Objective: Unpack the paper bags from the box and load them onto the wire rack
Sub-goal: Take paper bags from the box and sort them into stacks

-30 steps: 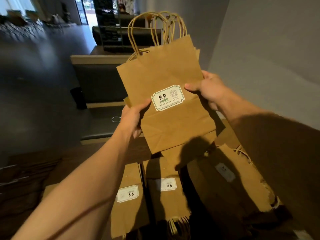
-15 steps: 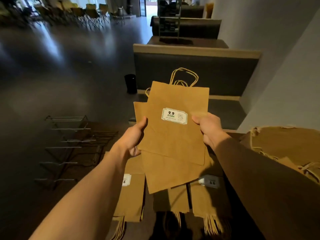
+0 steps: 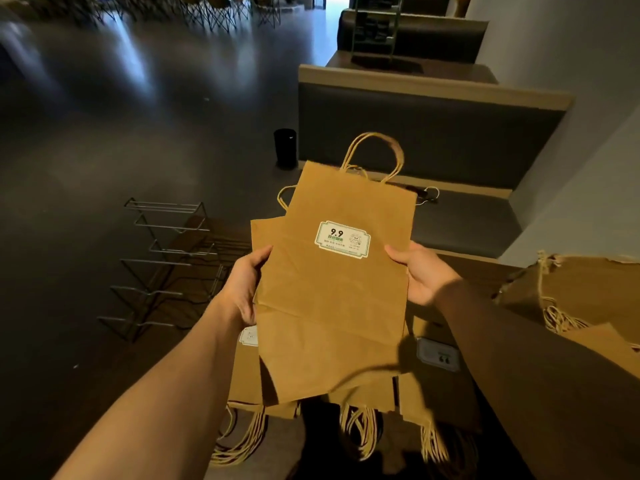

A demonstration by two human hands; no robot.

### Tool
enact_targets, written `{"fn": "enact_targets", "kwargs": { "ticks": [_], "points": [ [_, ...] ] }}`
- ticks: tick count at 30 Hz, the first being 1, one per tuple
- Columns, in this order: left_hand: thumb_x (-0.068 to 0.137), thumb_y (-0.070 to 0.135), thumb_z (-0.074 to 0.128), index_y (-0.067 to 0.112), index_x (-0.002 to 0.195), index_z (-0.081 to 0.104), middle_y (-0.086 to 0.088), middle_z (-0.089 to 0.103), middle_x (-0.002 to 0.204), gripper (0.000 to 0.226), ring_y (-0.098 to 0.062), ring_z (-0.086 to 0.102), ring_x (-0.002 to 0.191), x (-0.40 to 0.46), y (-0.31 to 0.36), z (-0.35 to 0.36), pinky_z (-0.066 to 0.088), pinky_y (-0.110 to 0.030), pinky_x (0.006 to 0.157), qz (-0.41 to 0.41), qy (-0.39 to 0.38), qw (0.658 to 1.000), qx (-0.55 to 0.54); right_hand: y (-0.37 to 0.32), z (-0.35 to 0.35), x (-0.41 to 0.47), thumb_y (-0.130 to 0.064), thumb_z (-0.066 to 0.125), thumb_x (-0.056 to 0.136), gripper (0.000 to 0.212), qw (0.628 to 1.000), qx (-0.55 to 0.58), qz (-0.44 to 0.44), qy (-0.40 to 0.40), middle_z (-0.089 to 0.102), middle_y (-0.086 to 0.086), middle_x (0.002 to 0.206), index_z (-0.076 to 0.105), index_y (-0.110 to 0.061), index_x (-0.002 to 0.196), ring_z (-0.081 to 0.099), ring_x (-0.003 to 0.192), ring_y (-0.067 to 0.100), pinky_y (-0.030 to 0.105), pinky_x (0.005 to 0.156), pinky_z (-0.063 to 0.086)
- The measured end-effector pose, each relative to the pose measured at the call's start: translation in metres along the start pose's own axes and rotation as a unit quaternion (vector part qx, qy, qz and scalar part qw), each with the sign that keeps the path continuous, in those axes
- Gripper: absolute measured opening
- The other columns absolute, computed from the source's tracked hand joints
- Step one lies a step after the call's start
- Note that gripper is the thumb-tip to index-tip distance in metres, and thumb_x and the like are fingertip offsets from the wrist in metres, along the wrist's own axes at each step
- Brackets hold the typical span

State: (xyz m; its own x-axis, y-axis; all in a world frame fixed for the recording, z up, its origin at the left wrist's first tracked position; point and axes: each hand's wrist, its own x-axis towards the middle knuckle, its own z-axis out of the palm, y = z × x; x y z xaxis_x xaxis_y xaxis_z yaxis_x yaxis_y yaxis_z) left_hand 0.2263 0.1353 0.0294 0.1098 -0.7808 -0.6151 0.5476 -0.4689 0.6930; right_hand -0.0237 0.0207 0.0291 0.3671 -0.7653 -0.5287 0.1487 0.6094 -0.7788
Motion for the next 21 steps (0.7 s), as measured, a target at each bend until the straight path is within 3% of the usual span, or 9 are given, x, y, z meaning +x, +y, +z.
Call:
{"fn": "enact_targets", "kwargs": {
  "ticks": [1,5,7,9,12,14,16,18,21],
  "points": [
    [0.100,0.025,0.043,0.012,0.068,0.078,-0.003,0.070,0.061,0.048,-0.018,0.069,0.052,0.001,-0.003,-0.003,0.056,-0.025,0.049,0.003,0.013,1.000,0.008,0.002,0.002,0.001,-0.012,0.050,0.100,0.026,1.000,-0.013,0.009,0.000,0.068,0.014,0.120,0.058,-0.019,0.123,0.065,0.111,0.031,0.051,0.093,0.052],
    [0.105,0.000,0.037,0.021,0.084,0.051,0.009,0.062,0.044,0.033,-0.005,0.061,0.038,0.007,-0.014,-0.019,0.049,-0.017,0.038,0.003,0.108,0.991,0.074,0.011,0.012,0.011,-0.011,0.052,0.099,0.028,0.999,-0.038,0.008,0.030,0.067,0.014,0.120,0.057,-0.017,0.126,0.064,0.111,0.032,0.054,0.097,0.049],
    [0.105,0.013,0.044,0.015,0.086,0.057,0.000,0.061,0.046,0.024,-0.014,0.061,0.039,0.002,-0.009,-0.019,0.049,-0.017,0.044,-0.051,0.102,0.990,0.084,0.015,0.020,0.014,-0.009,0.051,0.099,0.028,0.998,-0.047,-0.004,0.045,0.067,0.012,0.120,0.057,-0.017,0.126,0.065,0.110,0.032,0.055,0.096,0.049],
    [0.097,0.020,0.059,0.007,0.106,0.065,-0.009,0.062,0.065,0.017,-0.022,0.062,0.054,0.004,-0.003,-0.018,0.053,-0.024,0.062,-0.055,0.108,0.989,0.088,0.020,0.027,0.019,-0.008,0.052,0.098,0.032,0.997,-0.051,-0.021,0.062,0.068,0.010,0.118,0.057,-0.019,0.128,0.066,0.107,0.031,0.056,0.094,0.050],
    [0.086,0.002,0.070,0.000,0.117,0.063,-0.015,0.069,0.095,0.032,-0.030,0.068,0.082,0.006,0.000,-0.026,0.058,-0.043,0.078,0.082,0.114,0.987,0.074,0.025,0.034,0.024,-0.008,0.052,0.096,0.031,0.990,0.016,-0.054,0.127,0.071,0.009,0.111,0.061,-0.023,0.122,0.068,0.100,0.032,0.058,0.087,0.052],
    [0.089,-0.003,0.066,0.001,0.118,0.061,-0.010,0.070,0.101,0.030,-0.025,0.068,0.085,0.005,0.007,-0.036,0.057,-0.039,0.078,0.151,0.193,0.970,-0.001,0.028,0.037,0.028,-0.008,0.053,0.091,0.029,0.981,0.067,-0.052,0.176,0.072,0.011,0.106,0.065,-0.021,0.115,0.069,0.097,0.035,0.059,0.084,0.053],
    [0.090,0.000,0.067,0.003,0.125,0.056,-0.009,0.068,0.110,0.036,-0.022,0.068,0.093,0.006,0.017,-0.044,0.057,-0.032,0.079,0.211,0.273,0.935,-0.077,0.032,0.042,0.029,-0.008,0.055,0.087,0.024,0.965,0.079,-0.045,0.244,0.071,0.012,0.102,0.067,-0.016,0.107,0.068,0.096,0.033,0.050,0.082,0.057],
    [0.092,0.005,0.067,0.003,0.132,0.048,-0.010,0.063,0.117,0.044,-0.025,0.065,0.107,0.005,0.026,-0.049,0.054,-0.038,0.093,0.232,0.315,0.909,-0.145,0.042,0.050,0.032,-0.008,0.051,0.089,0.029,0.952,0.086,-0.037,0.292,0.067,0.015,0.113,0.064,-0.010,0.115,0.064,0.101,0.029,0.043,0.085,0.055],
    [0.096,0.013,0.065,0.007,0.140,0.041,-0.007,0.059,0.123,0.050,-0.024,0.061,0.113,0.008,0.026,-0.054,0.050,-0.043,0.102,0.231,0.322,0.902,-0.172,0.055,0.084,0.033,-0.010,0.045,0.091,0.040,0.952,0.140,-0.013,0.271,0.057,0.016,0.132,0.054,-0.011,0.130,0.058,0.115,0.035,0.045,0.092,0.050]
  ]
}}
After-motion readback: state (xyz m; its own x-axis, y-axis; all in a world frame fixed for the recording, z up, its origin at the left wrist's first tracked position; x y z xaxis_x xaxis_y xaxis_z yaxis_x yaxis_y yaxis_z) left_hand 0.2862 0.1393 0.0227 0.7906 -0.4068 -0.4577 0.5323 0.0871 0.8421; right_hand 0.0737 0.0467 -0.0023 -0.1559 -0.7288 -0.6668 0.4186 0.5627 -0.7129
